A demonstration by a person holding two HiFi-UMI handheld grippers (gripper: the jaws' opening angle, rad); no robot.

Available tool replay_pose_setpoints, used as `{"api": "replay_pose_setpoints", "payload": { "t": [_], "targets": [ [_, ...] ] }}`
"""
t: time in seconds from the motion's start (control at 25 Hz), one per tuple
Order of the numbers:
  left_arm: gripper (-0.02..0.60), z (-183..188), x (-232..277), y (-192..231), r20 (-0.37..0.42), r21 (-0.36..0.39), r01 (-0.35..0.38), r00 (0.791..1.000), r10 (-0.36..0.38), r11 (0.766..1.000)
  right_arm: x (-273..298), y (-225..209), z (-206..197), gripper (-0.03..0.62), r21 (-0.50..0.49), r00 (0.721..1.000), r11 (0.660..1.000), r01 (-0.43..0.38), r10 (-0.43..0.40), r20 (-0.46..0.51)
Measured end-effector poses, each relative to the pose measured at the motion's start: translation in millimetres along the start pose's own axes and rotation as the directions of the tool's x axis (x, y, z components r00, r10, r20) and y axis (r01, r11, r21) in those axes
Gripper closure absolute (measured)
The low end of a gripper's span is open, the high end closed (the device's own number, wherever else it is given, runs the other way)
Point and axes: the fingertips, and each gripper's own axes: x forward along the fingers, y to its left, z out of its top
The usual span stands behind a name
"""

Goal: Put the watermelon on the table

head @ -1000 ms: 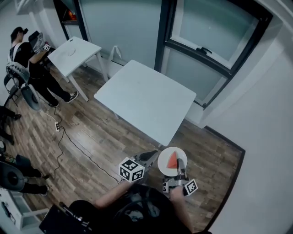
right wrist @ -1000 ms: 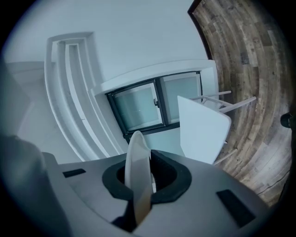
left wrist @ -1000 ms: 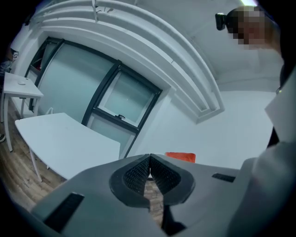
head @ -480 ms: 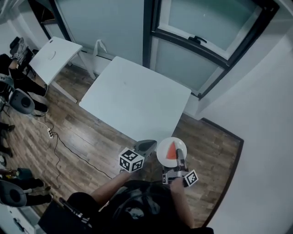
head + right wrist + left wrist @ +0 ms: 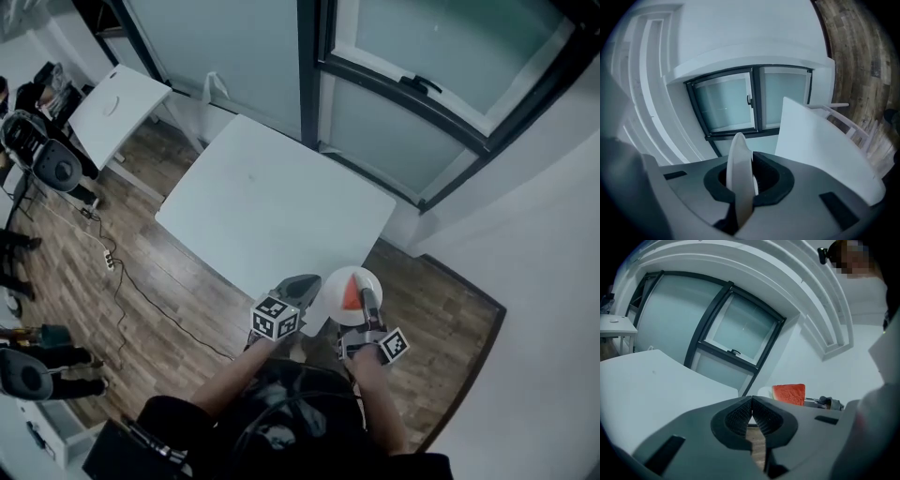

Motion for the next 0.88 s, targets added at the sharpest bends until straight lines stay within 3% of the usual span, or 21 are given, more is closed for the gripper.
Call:
{"api": "replay_pose_setpoints", "payload": {
  "t": [0.16, 0.52, 0.76, 0.88],
  "targets": [
    [0.577, 8, 38, 26, -0.015, -0.004, -0.028, 1.0, 0.028, 1.0, 39, -17, 32, 0.565, -0.018, 1.0, 1.0, 0.025, -0.025, 0.002],
    [0.577, 7, 134, 92, -0.097, 0.024, 0.007, 0.995, -0.005, 1.0, 129, -63, 88, 0.565, -0.012, 0.991, 0.999, 0.046, -0.044, 0.123],
    [0.577, 6, 196, 124, -0.145, 0.036, 0.008, 0.989, -0.003, 0.999, 181, -112, 138, 0.565, 0.044, 0.953, 0.994, 0.102, -0.111, 0.28],
    [0.577, 9, 214, 135, -0.155, 0.019, 0.011, 0.988, -0.008, 1.0, 209, -141, 164, 0.565, 0.049, 0.939, 0.985, 0.164, -0.171, 0.297]
  ]
}}
